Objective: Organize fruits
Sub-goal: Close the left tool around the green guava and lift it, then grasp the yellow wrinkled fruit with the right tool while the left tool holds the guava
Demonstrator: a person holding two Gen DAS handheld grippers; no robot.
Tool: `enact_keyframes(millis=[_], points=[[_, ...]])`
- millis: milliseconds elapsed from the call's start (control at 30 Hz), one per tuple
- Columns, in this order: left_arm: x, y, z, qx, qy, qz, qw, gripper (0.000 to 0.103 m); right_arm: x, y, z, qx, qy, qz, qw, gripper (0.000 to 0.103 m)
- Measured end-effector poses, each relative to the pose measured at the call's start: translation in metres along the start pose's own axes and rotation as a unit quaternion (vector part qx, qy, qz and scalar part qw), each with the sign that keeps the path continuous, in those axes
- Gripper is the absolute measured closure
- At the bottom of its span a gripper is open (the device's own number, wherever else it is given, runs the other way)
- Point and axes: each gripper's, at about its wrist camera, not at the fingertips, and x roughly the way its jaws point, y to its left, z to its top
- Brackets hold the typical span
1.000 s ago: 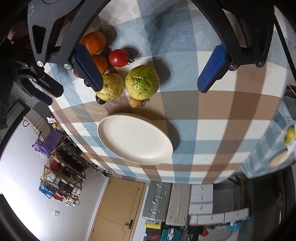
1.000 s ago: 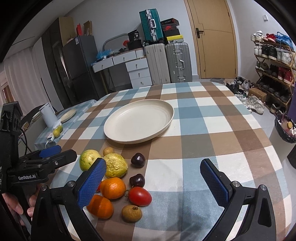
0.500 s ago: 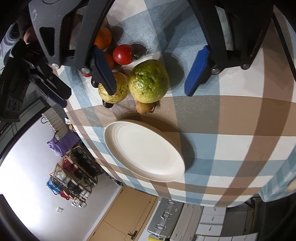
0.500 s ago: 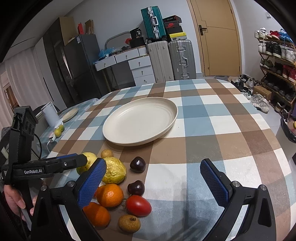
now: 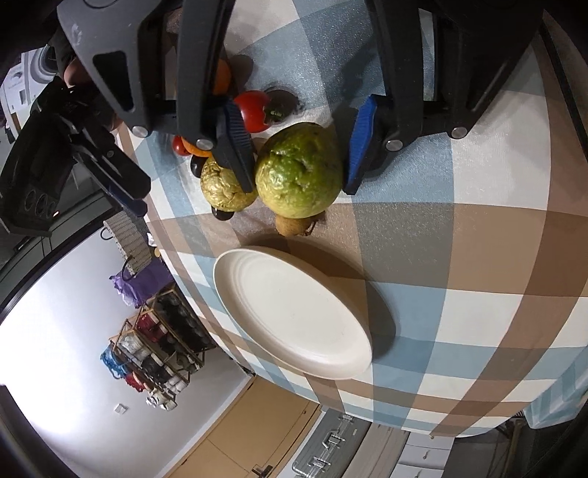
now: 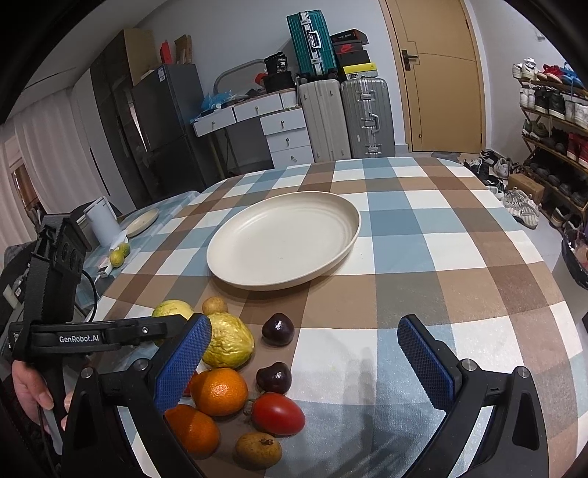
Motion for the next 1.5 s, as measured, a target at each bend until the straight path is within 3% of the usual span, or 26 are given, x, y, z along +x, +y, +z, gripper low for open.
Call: enact_keyframes(millis=[133,500,733,1000,1133,1267,1400,1500], points=[[-0.01,-0.003,0.001,0.01,-0.012,0.0,0.9999,0.058,0.0,0.002,0.001,-0.001,0.005,0.009,1.0,0.0],[-0.045,0.002,0.004,0.031,-0.057,0.014,0.9978,0.058,0.016,0.018,0.008,0.019,0.056,0.094,0.994,0.0],[-0.058,0.013,0.002,0.025,-0.069,0.014,0.9972,0.058,0.037,0.034,0.009,0.021,0.096,0.101,0.99,0.0],[-0.061,0.025,-0.001,0.014,-0.07,0.013,0.9974,0.058,0.054,0.057,0.009,-0.015,0.122,0.072,0.99,0.001],[-0.059,0.028,-0.002,0.006,-0.071,0.02,0.9973,0.058,0.058,0.061,0.006,-0.026,0.129,0.059,0.99,0.015],[-0.059,0.033,-0.004,0.0,-0.071,0.02,0.9973,0.058,0.061,0.068,0.005,-0.056,0.131,0.025,0.99,0.02],[-0.06,0.033,-0.005,-0.001,-0.072,0.02,0.9972,0.058,0.06,0.072,0.003,-0.069,0.131,0.016,0.989,0.032],[-0.062,0.033,-0.005,-0.003,-0.073,0.022,0.9971,0.058,0.059,0.076,0.001,-0.081,0.131,0.003,0.988,0.047]])
